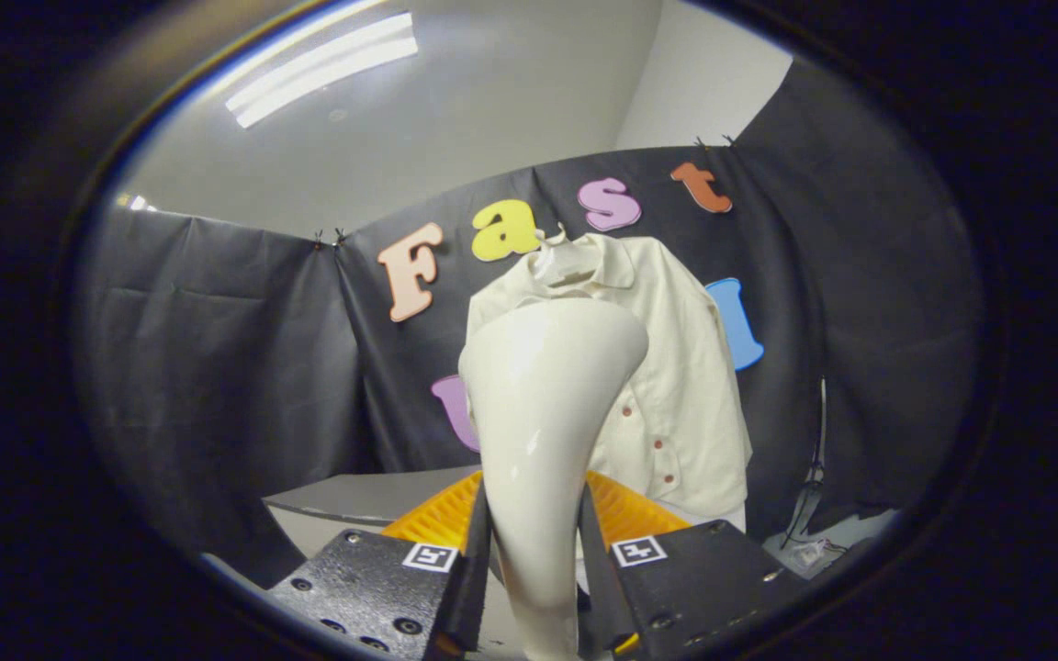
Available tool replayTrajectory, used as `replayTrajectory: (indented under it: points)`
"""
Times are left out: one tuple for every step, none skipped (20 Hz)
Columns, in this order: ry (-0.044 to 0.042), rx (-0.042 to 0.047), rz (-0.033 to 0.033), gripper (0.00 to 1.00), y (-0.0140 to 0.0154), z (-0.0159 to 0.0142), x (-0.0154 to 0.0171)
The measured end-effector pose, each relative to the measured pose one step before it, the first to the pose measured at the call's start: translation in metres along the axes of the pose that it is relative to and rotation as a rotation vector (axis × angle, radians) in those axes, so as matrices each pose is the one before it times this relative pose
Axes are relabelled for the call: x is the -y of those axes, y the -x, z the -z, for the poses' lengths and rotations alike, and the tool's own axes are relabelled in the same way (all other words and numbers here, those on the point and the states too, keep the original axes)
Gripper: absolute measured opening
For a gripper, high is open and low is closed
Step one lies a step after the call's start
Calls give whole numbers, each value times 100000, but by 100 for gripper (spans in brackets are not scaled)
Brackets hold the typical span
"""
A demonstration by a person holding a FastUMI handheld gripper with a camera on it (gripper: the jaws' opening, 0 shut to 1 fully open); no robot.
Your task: Iron the clothes twice with a garment steamer, once on the left side and once on the right side.
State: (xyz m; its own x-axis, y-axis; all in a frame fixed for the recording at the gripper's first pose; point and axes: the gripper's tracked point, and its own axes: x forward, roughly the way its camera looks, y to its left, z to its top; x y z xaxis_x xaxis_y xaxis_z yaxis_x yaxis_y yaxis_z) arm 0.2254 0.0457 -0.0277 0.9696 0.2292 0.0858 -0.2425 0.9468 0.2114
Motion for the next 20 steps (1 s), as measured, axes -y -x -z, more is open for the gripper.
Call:
replayTrajectory:
  points:
    - [1499,-340,709,46,532,-106,-866]
    - [2146,972,1633,46,325,-196,-448]
    - [1257,135,786,46,268,-162,-764]
    - [1102,46,801,46,536,32,-700]
    - [669,302,-161,46,306,68,-1011]
    - [1078,-68,-744,46,394,312,-1042]
    - [416,529,-413,46,469,368,-1056]
    - [525,106,-592,46,322,393,-965]
    - [257,542,-286,46,307,447,-1088]
    - [636,382,-158,46,321,401,-968]
    - [851,737,-89,46,233,282,-980]
    - [1164,-403,-603,47,389,545,-984]
    - [280,995,87,47,404,258,-918]
    - [880,540,-143,47,318,301,-803]
    - [593,288,-1191,47,373,408,-887]
    - [336,523,-968,47,311,263,-883]
    - [-112,1153,-724,47,333,-47,-678]
    - [-448,576,-851,47,142,56,-620]
    - [-561,-450,-828,47,201,234,-537]
    - [741,-191,-49,47,92,29,-237]
